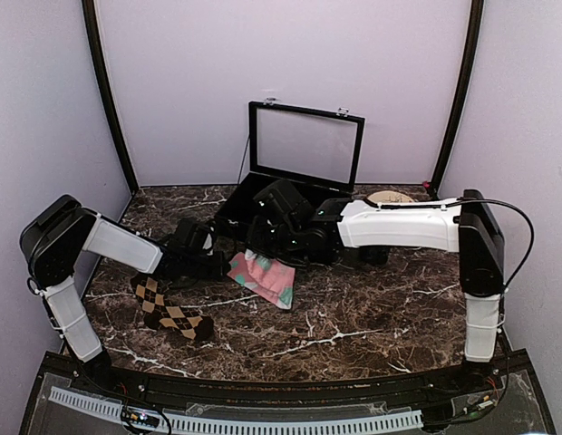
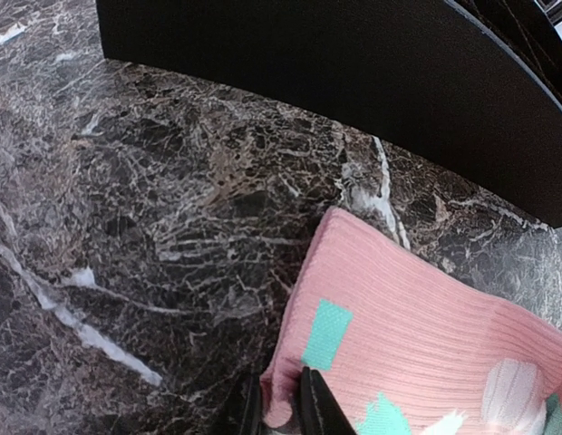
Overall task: Roll the socks
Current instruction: Fold the sock at the center of the board.
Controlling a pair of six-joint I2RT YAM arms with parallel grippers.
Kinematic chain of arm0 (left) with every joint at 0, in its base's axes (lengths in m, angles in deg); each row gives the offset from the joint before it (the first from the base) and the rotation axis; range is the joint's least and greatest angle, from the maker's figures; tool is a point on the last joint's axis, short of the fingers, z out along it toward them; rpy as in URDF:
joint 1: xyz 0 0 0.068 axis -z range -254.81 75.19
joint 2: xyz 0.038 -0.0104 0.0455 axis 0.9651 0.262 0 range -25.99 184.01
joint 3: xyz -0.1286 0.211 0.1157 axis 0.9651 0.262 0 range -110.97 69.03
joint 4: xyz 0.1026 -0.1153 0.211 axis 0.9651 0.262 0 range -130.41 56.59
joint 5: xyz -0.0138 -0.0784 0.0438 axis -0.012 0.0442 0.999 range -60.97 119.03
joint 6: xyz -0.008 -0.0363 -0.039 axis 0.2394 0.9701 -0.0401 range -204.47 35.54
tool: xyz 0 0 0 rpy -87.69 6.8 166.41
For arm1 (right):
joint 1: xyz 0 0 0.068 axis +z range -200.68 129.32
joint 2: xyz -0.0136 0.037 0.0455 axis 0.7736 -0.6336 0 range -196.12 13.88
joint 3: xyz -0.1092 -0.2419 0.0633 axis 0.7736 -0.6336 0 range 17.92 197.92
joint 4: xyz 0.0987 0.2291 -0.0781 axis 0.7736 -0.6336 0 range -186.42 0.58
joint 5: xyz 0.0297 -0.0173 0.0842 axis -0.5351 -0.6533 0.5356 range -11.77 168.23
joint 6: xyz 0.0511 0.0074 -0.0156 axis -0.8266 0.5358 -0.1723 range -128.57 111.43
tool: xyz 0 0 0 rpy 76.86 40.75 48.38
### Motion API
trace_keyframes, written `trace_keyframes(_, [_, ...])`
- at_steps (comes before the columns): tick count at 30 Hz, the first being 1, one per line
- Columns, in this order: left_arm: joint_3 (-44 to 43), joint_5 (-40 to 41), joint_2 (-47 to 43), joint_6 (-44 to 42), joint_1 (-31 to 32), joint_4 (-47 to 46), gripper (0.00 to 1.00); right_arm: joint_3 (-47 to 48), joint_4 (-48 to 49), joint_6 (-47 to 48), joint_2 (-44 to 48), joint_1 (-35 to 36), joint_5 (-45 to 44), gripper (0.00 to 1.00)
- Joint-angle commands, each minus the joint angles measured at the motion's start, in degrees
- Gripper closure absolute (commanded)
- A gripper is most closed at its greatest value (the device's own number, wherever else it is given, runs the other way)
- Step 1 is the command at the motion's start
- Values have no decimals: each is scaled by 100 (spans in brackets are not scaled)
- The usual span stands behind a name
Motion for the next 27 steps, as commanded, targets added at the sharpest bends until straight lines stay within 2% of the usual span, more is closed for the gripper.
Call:
trace_keyframes(1, [332,-305,10,221,38,648,83,283,149,54,-276,-26,-72,100])
trace_keyframes(19, [489,-433,-135,431,38,490,84,1074,183,224,-1154,-40,-18,100])
trace_keyframes(27, [513,-426,-184,475,30,478,83,943,358,216,-1266,-103,-70,100])
